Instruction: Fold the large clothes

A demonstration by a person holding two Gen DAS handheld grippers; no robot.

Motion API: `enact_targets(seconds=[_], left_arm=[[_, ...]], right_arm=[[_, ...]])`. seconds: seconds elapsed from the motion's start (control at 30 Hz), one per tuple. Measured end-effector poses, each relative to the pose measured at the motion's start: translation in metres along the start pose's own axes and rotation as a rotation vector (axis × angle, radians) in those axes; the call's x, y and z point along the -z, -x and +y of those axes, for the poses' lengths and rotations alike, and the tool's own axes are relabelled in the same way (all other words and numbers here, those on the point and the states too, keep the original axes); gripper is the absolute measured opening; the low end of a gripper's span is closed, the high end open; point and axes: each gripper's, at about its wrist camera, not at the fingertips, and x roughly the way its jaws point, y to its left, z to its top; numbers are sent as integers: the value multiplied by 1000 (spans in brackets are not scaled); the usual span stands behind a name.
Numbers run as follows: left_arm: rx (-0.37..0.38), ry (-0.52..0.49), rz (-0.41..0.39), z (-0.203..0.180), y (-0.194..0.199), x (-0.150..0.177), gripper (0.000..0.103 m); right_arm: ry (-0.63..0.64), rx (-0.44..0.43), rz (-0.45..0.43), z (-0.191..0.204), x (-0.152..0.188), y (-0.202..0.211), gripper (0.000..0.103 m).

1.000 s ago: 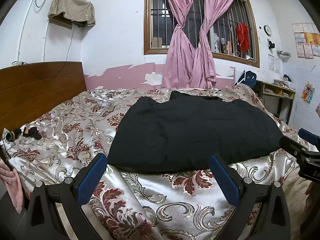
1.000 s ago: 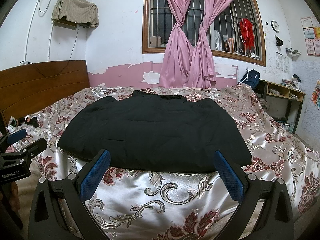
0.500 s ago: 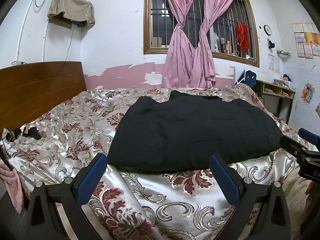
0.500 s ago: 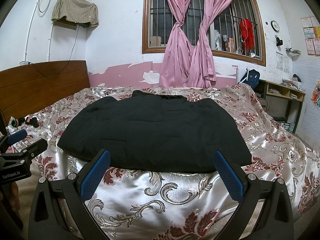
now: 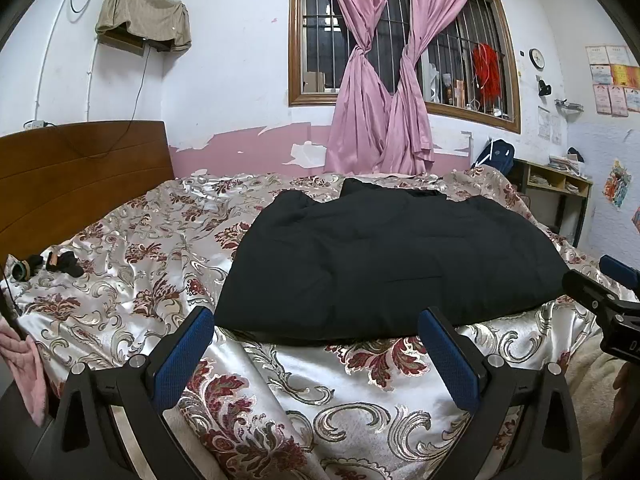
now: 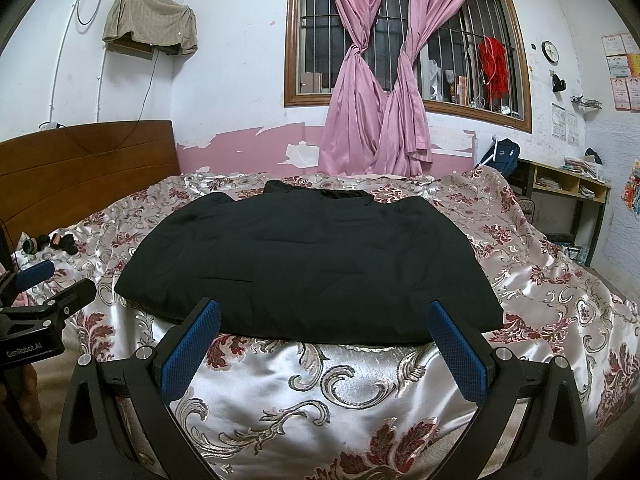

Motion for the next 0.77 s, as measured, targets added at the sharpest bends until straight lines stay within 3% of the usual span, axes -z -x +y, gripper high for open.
enact_targets(seconds=[0.77], left_arm=[[-41, -2, 25, 9, -10, 3, 103]], right_arm=[[0, 2, 4, 3, 0, 0, 101]])
